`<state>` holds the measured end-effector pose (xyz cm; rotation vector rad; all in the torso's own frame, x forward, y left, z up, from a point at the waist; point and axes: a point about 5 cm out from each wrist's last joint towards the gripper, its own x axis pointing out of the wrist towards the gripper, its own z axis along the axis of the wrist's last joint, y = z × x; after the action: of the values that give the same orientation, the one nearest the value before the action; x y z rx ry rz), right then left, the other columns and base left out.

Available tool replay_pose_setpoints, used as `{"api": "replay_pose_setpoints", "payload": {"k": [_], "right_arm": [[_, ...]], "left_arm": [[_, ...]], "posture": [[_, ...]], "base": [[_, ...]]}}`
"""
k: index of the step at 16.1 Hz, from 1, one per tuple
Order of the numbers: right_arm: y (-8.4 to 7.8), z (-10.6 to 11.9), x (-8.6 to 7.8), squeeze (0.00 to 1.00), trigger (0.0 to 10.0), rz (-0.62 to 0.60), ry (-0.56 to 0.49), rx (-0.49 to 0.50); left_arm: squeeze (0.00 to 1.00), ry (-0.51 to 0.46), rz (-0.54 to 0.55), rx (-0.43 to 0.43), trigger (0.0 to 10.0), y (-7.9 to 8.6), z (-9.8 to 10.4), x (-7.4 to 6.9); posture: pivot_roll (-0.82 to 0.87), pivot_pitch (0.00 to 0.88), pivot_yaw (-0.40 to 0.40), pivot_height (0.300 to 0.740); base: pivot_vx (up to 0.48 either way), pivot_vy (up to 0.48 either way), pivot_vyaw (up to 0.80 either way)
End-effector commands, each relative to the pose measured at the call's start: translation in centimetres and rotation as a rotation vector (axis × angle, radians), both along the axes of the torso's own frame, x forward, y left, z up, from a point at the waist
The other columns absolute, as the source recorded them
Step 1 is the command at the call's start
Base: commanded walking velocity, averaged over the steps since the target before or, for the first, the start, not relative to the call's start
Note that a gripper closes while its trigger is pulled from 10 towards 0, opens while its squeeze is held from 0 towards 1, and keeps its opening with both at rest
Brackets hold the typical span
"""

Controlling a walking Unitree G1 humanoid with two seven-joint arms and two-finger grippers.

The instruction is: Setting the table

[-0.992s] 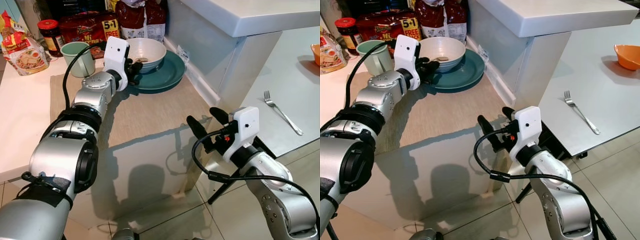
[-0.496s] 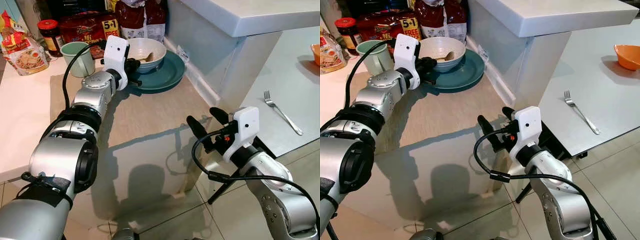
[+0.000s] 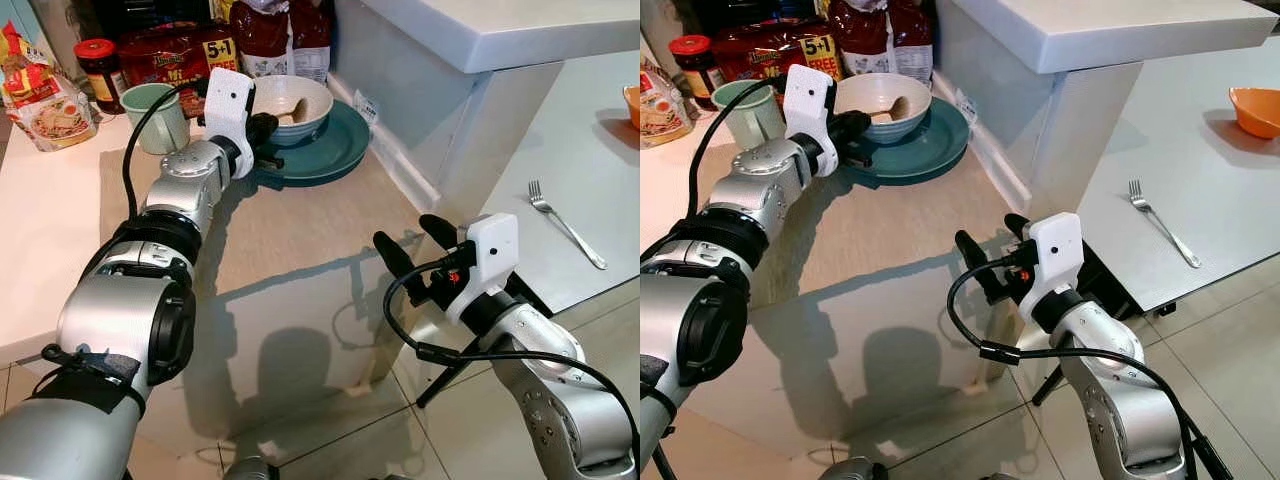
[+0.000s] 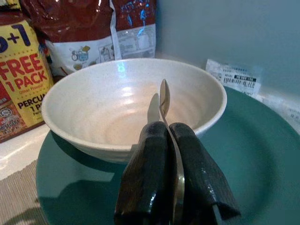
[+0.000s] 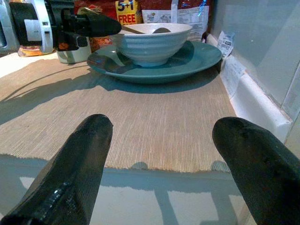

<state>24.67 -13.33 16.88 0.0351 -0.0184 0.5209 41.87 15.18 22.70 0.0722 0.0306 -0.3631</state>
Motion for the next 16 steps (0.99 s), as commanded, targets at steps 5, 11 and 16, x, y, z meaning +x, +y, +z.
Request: {"api": "replay_pose_setpoints", "payload": {"k": [5,11,16], "right_arm": [[-0.3,0.5,-0.7,0.00,10.0,-0.073,-0.046,0.030],[0.0,1.1,0.3,0.00,10.0,-0.112,-0.093,0.074],[-0.8,1.4,0.5,0.00,10.0,-0.179,-0.123,0.073]], "left_arm": [[0.00,-0.255,0.015,-0.136,0.0,2.6,4.5,-1.2],[0.00,-0.454,0.108,-0.330,0.0,4.3,4.6,-8.0],[0.00,-0.380,0.066,-0.335,10.0,2.0,1.9,-12.6]], "posture": [[0.02,0.053,0.015,0.740],[0.05,0.051,-0.023,0.740],[0.05,0.063,-0.032,0.740]], "base": [[0.000,0.000,0.00],[0.000,0.000,0.00],[0.000,0.000,0.00]]}}
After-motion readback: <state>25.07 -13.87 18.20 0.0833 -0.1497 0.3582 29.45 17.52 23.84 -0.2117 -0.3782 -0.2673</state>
